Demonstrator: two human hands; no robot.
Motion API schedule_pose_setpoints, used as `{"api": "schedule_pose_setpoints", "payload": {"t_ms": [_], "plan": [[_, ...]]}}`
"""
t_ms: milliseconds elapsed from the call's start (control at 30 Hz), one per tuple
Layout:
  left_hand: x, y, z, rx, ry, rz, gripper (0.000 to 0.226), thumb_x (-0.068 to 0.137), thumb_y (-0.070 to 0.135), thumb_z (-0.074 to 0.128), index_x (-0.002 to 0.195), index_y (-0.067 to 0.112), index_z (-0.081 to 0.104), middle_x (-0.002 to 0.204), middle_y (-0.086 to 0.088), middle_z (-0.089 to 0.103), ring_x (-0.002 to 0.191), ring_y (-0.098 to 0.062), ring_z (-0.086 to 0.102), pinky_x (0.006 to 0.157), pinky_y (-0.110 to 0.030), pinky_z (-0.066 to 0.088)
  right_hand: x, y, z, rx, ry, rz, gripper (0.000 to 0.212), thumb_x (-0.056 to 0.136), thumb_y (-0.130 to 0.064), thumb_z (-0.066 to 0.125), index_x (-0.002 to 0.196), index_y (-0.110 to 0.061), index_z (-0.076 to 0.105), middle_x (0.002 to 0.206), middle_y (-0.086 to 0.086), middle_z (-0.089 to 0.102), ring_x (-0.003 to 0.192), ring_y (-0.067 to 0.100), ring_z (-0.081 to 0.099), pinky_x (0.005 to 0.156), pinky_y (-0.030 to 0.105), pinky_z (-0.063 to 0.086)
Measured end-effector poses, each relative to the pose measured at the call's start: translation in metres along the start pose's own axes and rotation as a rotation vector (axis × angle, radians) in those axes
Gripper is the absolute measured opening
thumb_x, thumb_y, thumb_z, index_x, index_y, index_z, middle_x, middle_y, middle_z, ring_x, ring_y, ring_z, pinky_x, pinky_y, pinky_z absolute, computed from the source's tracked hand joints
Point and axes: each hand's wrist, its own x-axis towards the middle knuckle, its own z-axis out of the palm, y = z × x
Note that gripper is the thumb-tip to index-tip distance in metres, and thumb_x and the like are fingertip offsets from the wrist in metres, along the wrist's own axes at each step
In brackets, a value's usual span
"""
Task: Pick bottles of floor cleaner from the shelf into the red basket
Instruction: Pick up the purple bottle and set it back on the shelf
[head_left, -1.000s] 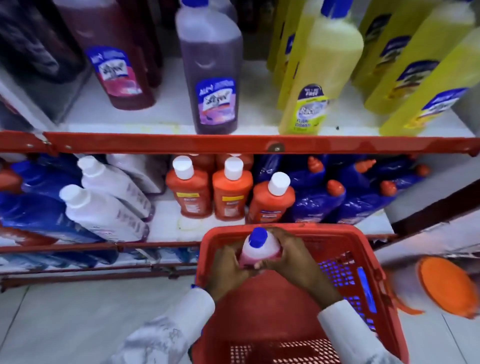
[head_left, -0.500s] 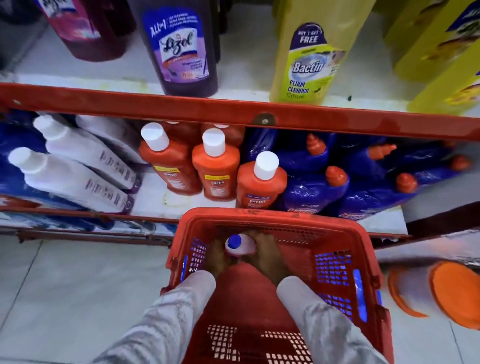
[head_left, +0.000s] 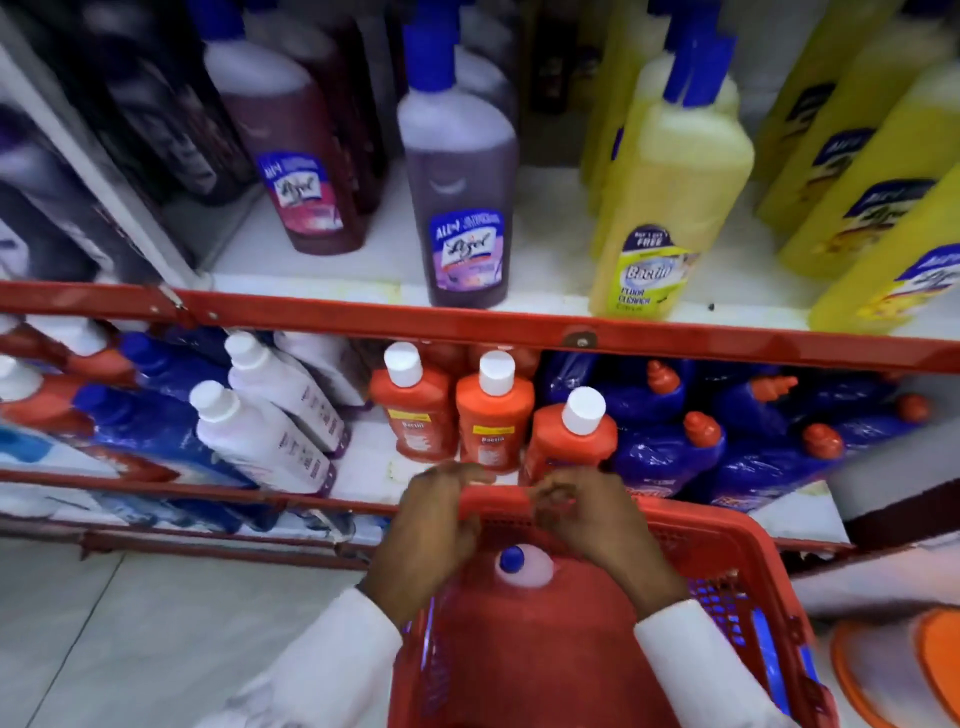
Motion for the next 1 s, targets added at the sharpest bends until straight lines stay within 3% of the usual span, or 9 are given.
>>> {"api": "schedule_pose_setpoints", "payload": {"t_ms": [67,200,333,400,467,600,733,833,1000], "plan": [[0.012,0.009,-0.04,0.08,0.093,0.125,0.038,0.071,0.014,0.061,0.105,0.029,0.066,0.102,0.004,0.072,0.096,-0.015,0.063,0.086,-0.029,0.051,0.002,-0.045,-0.024,0.131,0.073,-0.067,0.017,0.075,-0.008,0.076,0.086,-0.021,0.08,0.077,-0.01,0.078,0.066,-0.008,0.067,0.066,0.01,0.051],[0.036,0.023,-0.1,0.185,0.344,0.335,0.025,0.078,0.023,0.062,0.103,0.025,0.065,0.104,0.002,0.069,0.099,-0.02,0.058,0.089,-0.034,0.046,0.012,-0.121,-0.053,0.331,0.27,-0.221,0.015,0.079,-0.004,0.076,0.082,-0.018,0.077,0.06,-0.017,0.072,0.055,-0.007,0.063,0.059,0.011,0.048],[0.064,0.015,-0.128,0.202,0.51,0.398,0.036,0.079,0.02,0.069,0.114,0.02,0.061,0.117,-0.003,0.065,0.109,-0.025,0.055,0.095,-0.042,0.048,0.026,-0.179,-0.061,0.384,0.588,-0.337,0.01,0.079,-0.009,0.075,0.084,-0.017,0.073,0.071,-0.009,0.074,0.058,-0.004,0.064,0.061,0.018,0.052],[0.079,0.006,-0.132,0.228,0.502,0.393,0.045,0.078,0.023,0.069,0.121,0.02,0.055,0.121,-0.003,0.063,0.112,-0.026,0.054,0.095,-0.043,0.048,0.037,-0.2,-0.056,0.374,0.791,-0.323,0.023,0.075,-0.016,0.077,0.096,-0.019,0.067,0.085,-0.006,0.074,0.069,0.002,0.065,0.07,0.028,0.056],[0.088,-0.005,-0.131,0.252,0.451,0.373,0.048,0.077,0.026,0.068,0.123,0.02,0.052,0.123,-0.004,0.062,0.112,-0.027,0.053,0.095,-0.043,0.048,0.054,-0.215,-0.048,0.308,0.93,-0.242,0.057,0.069,-0.031,0.082,0.116,-0.014,0.057,0.11,0.004,0.068,0.099,0.017,0.064,0.089,0.037,0.053],[0.097,-0.021,-0.122,0.286,0.367,0.326,0.043,0.072,0.026,0.07,0.113,0.019,0.058,0.112,-0.005,0.067,0.104,-0.028,0.059,0.094,-0.04,0.047,0.084,-0.237,-0.036,0.229,0.917,-0.089,0.105,0.057,-0.05,0.088,0.137,-0.006,0.037,0.135,0.016,0.051,0.127,0.035,0.05,0.102,0.051,0.046],[0.1,-0.031,-0.116,0.323,0.35,0.337,0.037,0.073,0.03,0.065,0.109,0.021,0.061,0.106,-0.004,0.069,0.1,-0.028,0.06,0.099,-0.039,0.035,0.104,-0.242,-0.045,0.328,0.876,-0.089,0.094,0.053,-0.036,0.091,0.125,-0.001,0.043,0.121,0.017,0.056,0.114,0.038,0.057,0.092,0.049,0.053],[0.099,-0.035,-0.114,0.314,0.345,0.35,0.039,0.077,0.032,0.061,0.114,0.021,0.058,0.111,-0.004,0.067,0.106,-0.028,0.057,0.107,-0.04,0.027,0.106,-0.238,-0.057,0.375,0.79,-0.139,0.09,0.055,-0.026,0.093,0.125,-0.002,0.04,0.122,0.015,0.056,0.111,0.032,0.058,0.085,0.035,0.053],[0.1,-0.039,-0.112,0.251,0.349,0.381,0.043,0.076,0.029,0.061,0.118,0.02,0.057,0.114,-0.004,0.066,0.111,-0.024,0.051,0.112,-0.038,0.024,0.083,-0.239,-0.072,0.498,0.797,-0.266,0.079,0.054,-0.02,0.089,0.116,-0.017,0.041,0.114,0.008,0.06,0.1,0.027,0.063,0.074,0.036,0.056]]}}
